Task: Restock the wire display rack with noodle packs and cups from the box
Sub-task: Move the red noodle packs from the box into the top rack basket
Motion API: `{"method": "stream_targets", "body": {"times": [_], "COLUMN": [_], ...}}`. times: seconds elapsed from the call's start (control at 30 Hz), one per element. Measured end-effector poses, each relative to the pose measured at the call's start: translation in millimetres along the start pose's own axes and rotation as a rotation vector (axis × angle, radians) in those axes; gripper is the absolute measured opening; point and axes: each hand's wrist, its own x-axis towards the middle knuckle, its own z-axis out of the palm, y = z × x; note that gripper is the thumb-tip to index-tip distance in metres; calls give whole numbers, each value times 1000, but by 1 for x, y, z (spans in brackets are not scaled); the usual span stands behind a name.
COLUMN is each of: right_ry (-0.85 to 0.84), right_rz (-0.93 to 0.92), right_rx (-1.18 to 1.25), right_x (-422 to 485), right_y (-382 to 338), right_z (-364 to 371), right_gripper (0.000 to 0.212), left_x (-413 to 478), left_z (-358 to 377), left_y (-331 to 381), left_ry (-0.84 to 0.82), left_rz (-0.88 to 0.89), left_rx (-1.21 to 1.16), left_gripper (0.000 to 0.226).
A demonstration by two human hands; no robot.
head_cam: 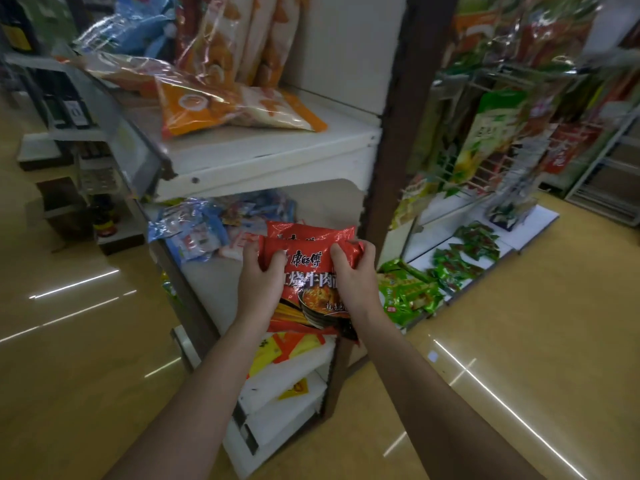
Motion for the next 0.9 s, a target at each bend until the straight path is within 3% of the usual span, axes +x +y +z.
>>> {"method": "stream_targets", "body": {"times": [0.23, 0.7, 0.9], "right_ry": [181, 541, 704], "right_rz": [0, -14, -4], "right_rx": [23, 71, 83], "right_x": [-33, -106, -116], "right_y": [3, 3, 14], "right_z": [-124, -359, -443], "right_gripper": [37, 36, 28], "left_x": [-69, -211, -252], "left_z": [103, 296, 377], "left_y": [16, 47, 54], "left_ry": [-174, -545, -723], "left_rz": [34, 114, 129], "left_rx": [64, 92, 72], "left_gripper": [17, 31, 17]}}
